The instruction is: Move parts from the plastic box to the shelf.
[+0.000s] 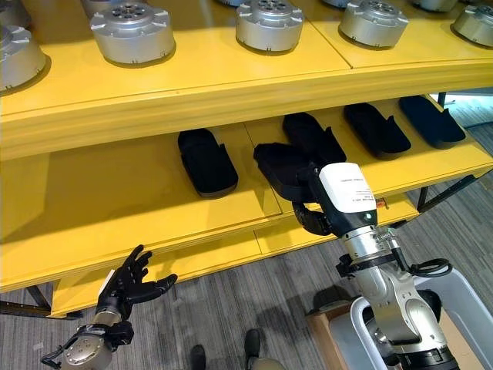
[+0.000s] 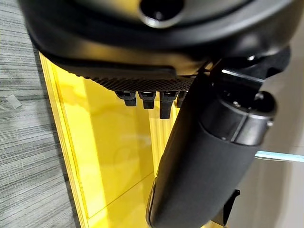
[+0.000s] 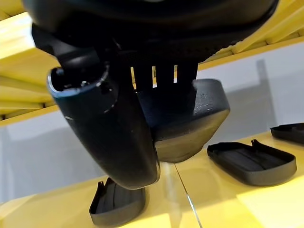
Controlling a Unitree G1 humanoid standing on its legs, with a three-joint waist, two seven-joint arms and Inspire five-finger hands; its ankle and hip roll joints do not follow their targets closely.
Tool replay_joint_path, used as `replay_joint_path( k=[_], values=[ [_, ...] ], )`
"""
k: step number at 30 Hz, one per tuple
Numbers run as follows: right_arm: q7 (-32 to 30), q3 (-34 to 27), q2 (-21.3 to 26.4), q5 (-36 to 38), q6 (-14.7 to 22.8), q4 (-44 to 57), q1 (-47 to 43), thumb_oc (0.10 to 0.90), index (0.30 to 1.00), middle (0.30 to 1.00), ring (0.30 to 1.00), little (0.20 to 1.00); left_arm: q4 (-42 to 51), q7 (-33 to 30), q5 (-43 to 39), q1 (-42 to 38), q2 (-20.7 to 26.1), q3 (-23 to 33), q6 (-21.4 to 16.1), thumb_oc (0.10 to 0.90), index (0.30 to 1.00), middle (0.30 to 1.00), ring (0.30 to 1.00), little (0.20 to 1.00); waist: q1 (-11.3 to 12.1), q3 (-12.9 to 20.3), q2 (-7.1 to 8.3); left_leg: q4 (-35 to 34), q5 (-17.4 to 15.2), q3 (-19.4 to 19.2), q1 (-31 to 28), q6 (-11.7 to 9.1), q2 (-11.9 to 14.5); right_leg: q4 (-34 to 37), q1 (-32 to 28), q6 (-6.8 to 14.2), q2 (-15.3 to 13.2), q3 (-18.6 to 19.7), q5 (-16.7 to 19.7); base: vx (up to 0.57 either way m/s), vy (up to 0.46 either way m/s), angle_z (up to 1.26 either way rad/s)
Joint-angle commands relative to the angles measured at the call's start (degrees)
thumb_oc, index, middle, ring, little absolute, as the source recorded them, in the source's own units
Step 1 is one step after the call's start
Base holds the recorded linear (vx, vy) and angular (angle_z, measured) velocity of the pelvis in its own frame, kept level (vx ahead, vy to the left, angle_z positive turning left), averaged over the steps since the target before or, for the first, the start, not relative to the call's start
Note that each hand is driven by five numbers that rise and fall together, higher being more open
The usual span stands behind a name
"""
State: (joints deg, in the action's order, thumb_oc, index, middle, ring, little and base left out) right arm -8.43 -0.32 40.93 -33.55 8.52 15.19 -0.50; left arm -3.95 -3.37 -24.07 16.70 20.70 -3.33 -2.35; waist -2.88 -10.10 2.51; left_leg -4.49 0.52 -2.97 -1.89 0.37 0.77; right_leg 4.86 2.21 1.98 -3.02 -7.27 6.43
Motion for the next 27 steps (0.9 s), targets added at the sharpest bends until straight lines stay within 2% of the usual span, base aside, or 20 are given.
replay_joint_path(
  k=[1, 5, 7, 9, 10, 11, 13, 14, 15, 17, 19, 21, 22, 23, 25, 27],
  values=[
    [-4.40, -4.73, 1.47, 2.51, 3.16, 6.58, -8.68, 0.400, 0.300, 0.300, 0.300, 0.300, 6.10, 0.46, 0.11, -3.85, 0.43, 0.26, -4.77, 0.900, 1.000, 1.000, 1.000, 1.000, 0.06, 6.57, 0.28, 2.44, -2.71, -6.48, -1.16, -2.14, 2.60, -4.08, -1.51, 4.53, -0.08, 1.07, -5.12, -0.05, -0.071, -0.01],
    [-4.40, -4.42, 1.65, 2.86, 3.30, 7.26, -9.64, 0.400, 0.300, 0.300, 0.300, 0.300, 5.33, -0.05, -0.99, -3.24, -0.42, 0.38, -4.42, 0.900, 1.000, 1.000, 1.000, 1.000, 0.11, 6.58, 0.29, 4.45, -3.38, -5.92, -1.12, -2.20, 2.94, -5.40, -1.95, 3.77, 0.13, 0.92, -6.38, -0.03, -0.057, 0.00],
    [-5.32, -4.41, 2.12, 2.93, 3.61, 7.91, -10.56, 0.400, 0.300, 0.300, 0.300, 0.300, 4.42, -0.28, -2.30, -3.26, -0.85, -0.16, -4.35, 0.900, 1.000, 1.000, 1.000, 1.000, 0.43, 5.29, 0.67, 10.57, -4.22, -5.15, 1.38, -2.67, 2.94, -6.57, -1.96, 2.88, -0.09, 0.86, -7.22, -0.13, -0.116, 0.06],
    [-6.42, -4.53, 3.52, 2.66, 3.57, 7.87, -12.03, 0.400, 0.300, 0.300, 0.300, 0.300, 4.38, 0.18, -2.89, -4.34, -0.19, -1.06, -4.16, 0.900, 1.000, 1.000, 1.000, 1.000, 0.50, 2.50, 1.00, 21.65, -4.88, -3.25, 6.98, -4.26, 3.48, -9.68, -0.96, 1.07, -0.55, -0.93, -8.53, -0.24, -0.075, 0.38],
    [-6.73, -4.55, 3.73, 2.56, 3.51, 7.76, -12.55, 0.400, 0.300, 0.300, 0.300, 0.300, 4.52, 0.23, -2.57, -4.51, 0.15, -1.13, -4.18, 0.900, 1.000, 1.000, 1.000, 1.000, 0.36, 2.06, 1.02, 23.68, -4.70, -2.61, 7.99, -4.45, 4.82, -11.14, -0.48, 0.73, -0.57, -1.31, -9.03, -0.14, -0.029, 0.48],
    [-6.77, -4.53, 3.72, 2.55, 3.52, 7.71, -12.64, 0.400, 0.300, 0.300, 0.300, 0.300, 4.54, 0.22, -2.56, -4.55, 0.16, -1.10, -4.17, 0.900, 1.000, 1.000, 1.000, 1.000, 0.27, 2.01, 0.96, 24.11, -4.86, -2.46, 8.27, -4.52, 4.93, -11.44, -0.31, 0.67, -0.49, -1.41, -9.20, -0.06, 0.025, 0.47],
    [-7.32, -4.37, 4.50, 2.47, 3.27, 7.54, -13.76, 0.400, 0.300, 0.300, 0.300, 0.300, 5.15, 0.30, -2.28, -4.48, 0.64, -1.14, -4.17, 0.900, 1.000, 1.000, 1.000, 1.000, 0.08, 1.88, 1.35, 23.73, -3.59, -0.98, 8.81, -4.76, 9.49, -13.77, 0.42, 0.96, -1.45, -1.74, -10.12, -0.02, 0.101, 0.25],
    [-7.50, -3.89, 5.18, 2.54, 3.14, 7.62, -14.83, 0.400, 0.300, 0.300, 0.300, 0.300, 5.40, 0.18, -2.30, -4.19, 0.97, -1.05, -4.26, 0.900, 1.000, 1.000, 1.000, 1.000, 0.20, 2.21, 1.16, 20.61, -2.39, 0.57, 7.87, -4.93, 13.42, -15.09, 0.80, 1.52, -2.11, -1.36, -11.17, 0.02, 0.149, 0.17],
    [-7.57, -3.50, 5.74, 2.75, 2.97, 7.44, -15.72, 0.400, 0.300, 0.300, 0.300, 0.300, 5.52, -0.04, -2.37, -4.07, 1.04, -1.12, -4.40, 0.900, 1.000, 1.000, 1.000, 1.000, -0.09, 2.72, 0.97, 17.62, -0.39, 0.19, 6.72, -4.98, 15.35, -15.78, 1.38, 1.77, -2.49, -1.55, -11.43, 0.05, 0.198, 0.23],
    [-8.71, -2.33, 7.47, 2.44, 2.64, 7.02, -18.32, 0.400, 0.300, 0.300, 0.300, 0.300, 5.65, -1.12, -2.83, -4.15, 1.44, -1.38, -4.46, 0.900, 1.000, 1.000, 1.000, 1.000, 0.17, 3.26, -0.17, 9.77, 6.42, 1.26, 6.23, -6.59, 20.12, -18.93, 2.86, 2.70, -3.43, -1.55, -12.94, 0.06, 0.241, 0.05],
    [-9.19, -2.77, 10.06, 1.65, 2.13, 6.75, -19.53, 0.400, 0.300, 0.300, 0.300, 0.300, 5.92, -1.60, -3.32, -4.41, 1.61, -1.56, -4.43, 0.900, 1.000, 1.000, 1.000, 1.000, 0.13, 3.57, -1.33, 4.47, 9.62, 0.07, 5.93, -8.70, 22.15, -21.73, 3.72, 3.54, -4.74, -2.12, -14.19, 0.07, 0.278, -0.01],
    [-9.23, -3.35, 11.38, 1.23, 1.93, 6.48, -19.40, 0.400, 0.300, 0.300, 0.300, 0.300, 5.79, -1.34, -3.42, -4.54, 1.49, -1.63, -4.45, 0.900, 1.000, 1.000, 1.000, 1.000, 0.25, 3.73, -1.85, 2.96, 10.31, -0.88, 5.36, -9.59, 22.29, -22.42, 3.87, 3.68, -5.20, -2.33, -14.54, 0.07, 0.200, 0.08],
    [-9.96, -3.47, 12.57, -0.33, 1.65, 6.66, -20.71, 0.400, 0.300, 0.300, 0.300, 0.300, 5.76, -0.96, -3.55, -4.41, 1.78, -1.98, -4.92, 0.900, 1.000, 1.000, 1.000, 1.000, 0.82, 4.52, -2.91, 1.93, 9.10, -0.47, 4.24, -10.54, 21.87, -22.81, 3.91, 4.36, -5.90, -2.08, -14.63, 0.11, 0.238, 0.12],
    [-9.98, -3.31, 12.73, -0.65, 1.45, 6.72, -21.28, 0.400, 0.300, 0.300, 0.300, 0.300, 5.92, -0.83, -3.70, -4.39, 1.82, -1.93, -4.92, 0.900, 1.000, 1.000, 1.000, 1.000, 1.14, 4.82, -3.05, 2.14, 8.00, 0.44, 4.01, -10.24, 21.21, -22.60, 3.91, 4.39, -6.15, -1.80, -14.49, 0.16, 0.324, 0.04],
    [-10.39, -2.88, 12.71, -1.23, 1.42, 6.75, -22.51, 0.400, 0.300, 0.300, 0.300, 0.300, 6.13, -0.81, -3.55, -4.24, 2.09, -1.74, -5.00, 0.900, 1.000, 1.000, 1.000, 1.000, 1.21, 5.22, -2.98, 2.93, 6.29, 0.59, 4.16, -9.82, 20.20, -22.18, 3.37, 4.82, -6.99, -1.48, -14.14, 0.11, 0.175, -0.04],
    [-10.94, -3.16, 13.23, -2.18, 0.71, 6.44, -23.99, 0.400, 0.300, 0.300, 0.300, 0.300, 6.53, -0.33, -3.27, -4.76, 3.85, -1.77, -5.41, 0.900, 1.000, 1.000, 1.000, 1.000, 1.57, 5.07, -2.29, 5.13, 4.35, 0.26, 5.23, -9.71, 18.35, -20.74, 1.89, 5.68, -8.84, -1.80, -12.89, 0.12, 0.208, 0.16]
  ],
)
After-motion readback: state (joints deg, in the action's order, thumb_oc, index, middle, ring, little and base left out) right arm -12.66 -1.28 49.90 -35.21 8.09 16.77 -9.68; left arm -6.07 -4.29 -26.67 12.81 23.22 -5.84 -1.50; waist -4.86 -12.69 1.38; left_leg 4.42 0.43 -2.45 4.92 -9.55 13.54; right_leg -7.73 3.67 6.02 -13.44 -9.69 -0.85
